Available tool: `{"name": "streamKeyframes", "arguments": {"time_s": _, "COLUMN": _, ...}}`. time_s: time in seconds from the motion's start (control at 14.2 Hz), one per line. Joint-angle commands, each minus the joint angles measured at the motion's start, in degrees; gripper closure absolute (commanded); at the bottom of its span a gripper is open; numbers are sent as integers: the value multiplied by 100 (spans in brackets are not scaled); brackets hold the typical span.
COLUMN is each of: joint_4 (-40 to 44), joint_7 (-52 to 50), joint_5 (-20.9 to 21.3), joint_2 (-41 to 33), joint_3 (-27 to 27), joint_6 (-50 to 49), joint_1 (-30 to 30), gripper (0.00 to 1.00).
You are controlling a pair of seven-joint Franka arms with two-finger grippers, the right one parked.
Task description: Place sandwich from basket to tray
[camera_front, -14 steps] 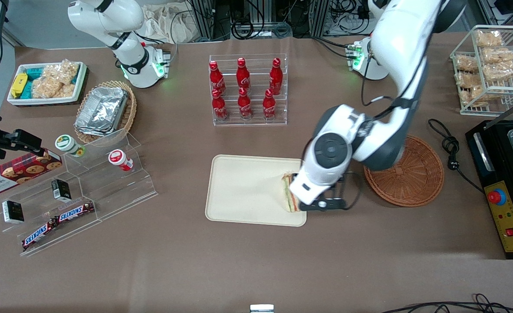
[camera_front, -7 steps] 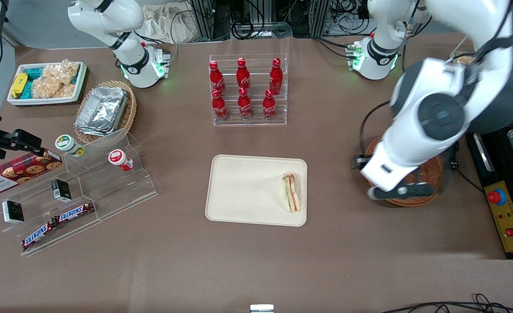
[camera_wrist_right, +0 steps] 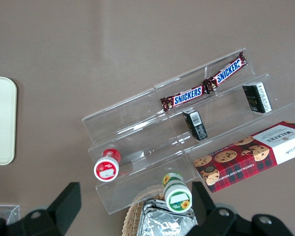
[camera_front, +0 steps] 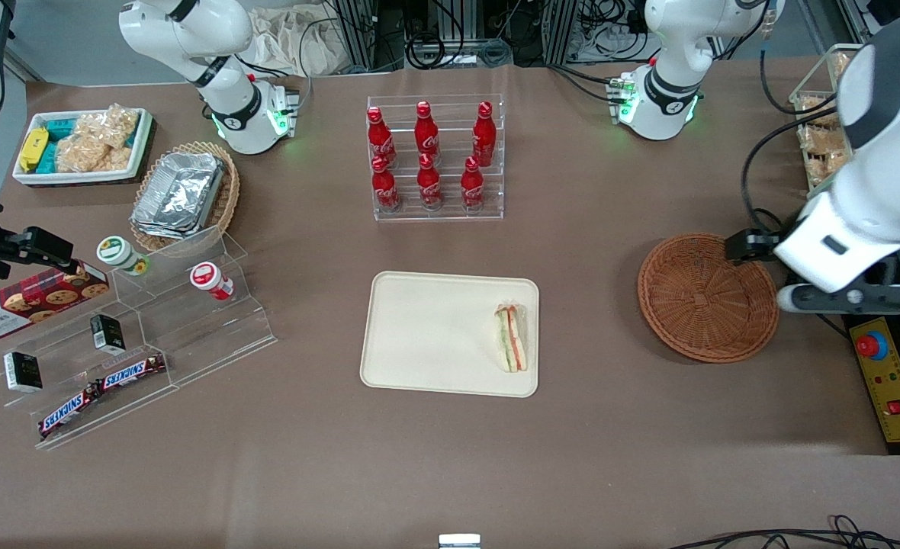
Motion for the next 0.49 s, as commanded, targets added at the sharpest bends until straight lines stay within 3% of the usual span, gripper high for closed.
{"name": "streamKeyframes", "arguments": {"time_s": 0.0, "joint_4": -133, "joint_7": 216, "joint_5": -135, "joint_2": -160, "joint_3": -60, "joint_6": -28, "joint_1": 193, "gripper": 1}}
{"name": "streamKeyframes", "arguments": {"time_s": 0.14, "joint_4": 7, "joint_7": 119, "joint_5": -337, "joint_2": -64, "joint_3": -51, "joint_6": -28, "joint_1": 202, "gripper": 1}}
{"name": "streamKeyframes", "arguments": {"time_s": 0.42, "joint_4": 26, "joint_7": 136, "joint_5": -329, "joint_2": -63, "joint_3": -42, "joint_6": -28, "joint_1": 202, "gripper": 1}}
